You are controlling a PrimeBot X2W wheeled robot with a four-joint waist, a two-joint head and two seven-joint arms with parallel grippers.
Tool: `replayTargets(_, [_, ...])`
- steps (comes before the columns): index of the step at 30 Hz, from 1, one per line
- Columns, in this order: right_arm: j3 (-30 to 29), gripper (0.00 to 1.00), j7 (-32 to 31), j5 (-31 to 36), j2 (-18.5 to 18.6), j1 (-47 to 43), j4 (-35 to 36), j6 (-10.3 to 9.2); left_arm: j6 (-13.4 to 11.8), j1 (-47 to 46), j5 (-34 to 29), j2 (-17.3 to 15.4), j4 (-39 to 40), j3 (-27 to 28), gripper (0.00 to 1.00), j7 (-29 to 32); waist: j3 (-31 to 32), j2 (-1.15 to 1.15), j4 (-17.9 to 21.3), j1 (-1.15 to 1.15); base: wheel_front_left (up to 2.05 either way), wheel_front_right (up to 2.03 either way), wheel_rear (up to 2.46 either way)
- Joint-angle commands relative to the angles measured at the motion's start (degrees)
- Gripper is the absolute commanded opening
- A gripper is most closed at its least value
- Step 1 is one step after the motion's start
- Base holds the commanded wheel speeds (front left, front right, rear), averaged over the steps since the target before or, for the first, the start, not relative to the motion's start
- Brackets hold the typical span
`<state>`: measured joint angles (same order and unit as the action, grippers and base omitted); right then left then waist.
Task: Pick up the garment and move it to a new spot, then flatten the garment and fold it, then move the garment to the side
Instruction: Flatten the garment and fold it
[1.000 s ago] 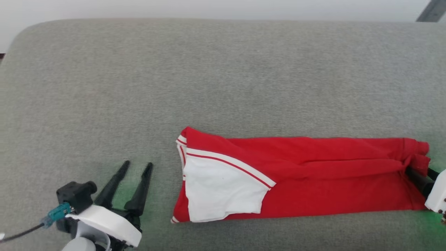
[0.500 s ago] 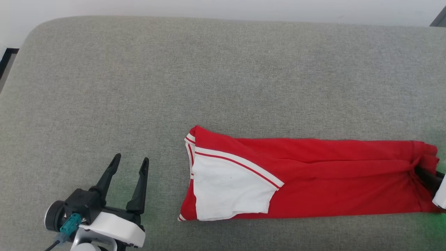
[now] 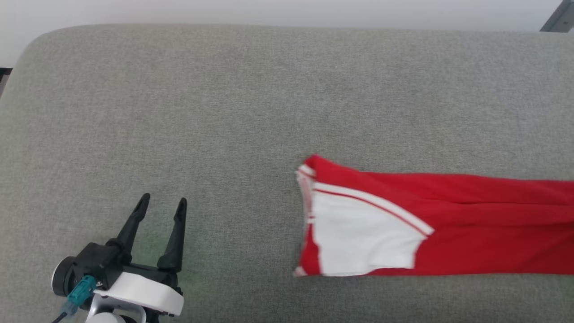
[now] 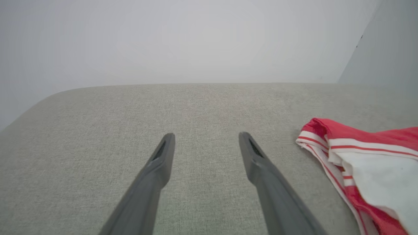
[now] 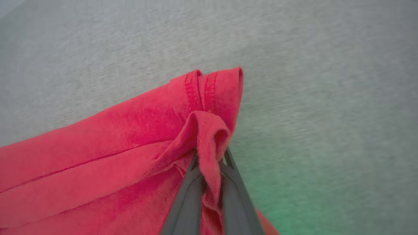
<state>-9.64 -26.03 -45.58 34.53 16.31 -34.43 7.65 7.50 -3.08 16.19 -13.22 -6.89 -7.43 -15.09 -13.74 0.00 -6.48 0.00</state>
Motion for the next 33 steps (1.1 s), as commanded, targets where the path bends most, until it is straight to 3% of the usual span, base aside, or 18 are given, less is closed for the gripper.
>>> replayTargets(1, [-1.6, 0.0, 0.5, 0.8, 1.5, -0.4, -0.6, -0.3, -0.1, 0.5, 0.5, -0.3, 0.3, 0.1, 1.0, -0.1, 0.0, 0.0, 0.4, 0.0, 0.0, 0.0, 0.0])
replayTargets(7, [-8.8, 0.0, 1.0, 3.2, 5.8, -0.3, -3.2, -0.29, -0.1, 0.7, -0.3, -0.7, 0.1, -0.5, 1.0, -0.1, 0.4, 0.0, 1.1, 0.0, 0.0, 0.0, 0.0])
replayTargets(14, [-9.8, 0.0, -1.7, 1.9, 5.1, -2.1, 1.3, -0.21, -0.1, 1.0, -0.5, -0.5, -0.1, 0.1, 1.0, -0.1, 1.3, 0.0, 1.5, 0.0, 0.0, 0.0, 0.0])
replayTargets(23, [0.0, 0.0, -9.5, 0.9, 0.5, -6.9, 22.2, -0.18, -0.1, 1.3, -0.5, -0.5, 0.4, -0.9, 1.0, -0.1, 2.0, 0.0, 1.7, 0.0, 0.0, 0.0, 0.0])
replayTargets(28, [8.7, 0.0, -14.5, 2.2, -2.5, -7.2, 36.0, -0.18, -0.1, 1.4, -0.1, -0.6, 0.2, -1.2, 1.0, -0.1, 2.1, 0.0, 1.3, 0.0, 0.0, 0.0, 0.0])
replayTargets(33, [19.4, 0.0, -18.5, 4.1, -6.4, -3.4, 43.6, -0.18, -0.1, 0.2, 0.3, -0.4, -0.3, -1.8, 1.0, -0.1, 1.5, 0.0, 0.5, 0.0, 0.0, 0.0, 0.0])
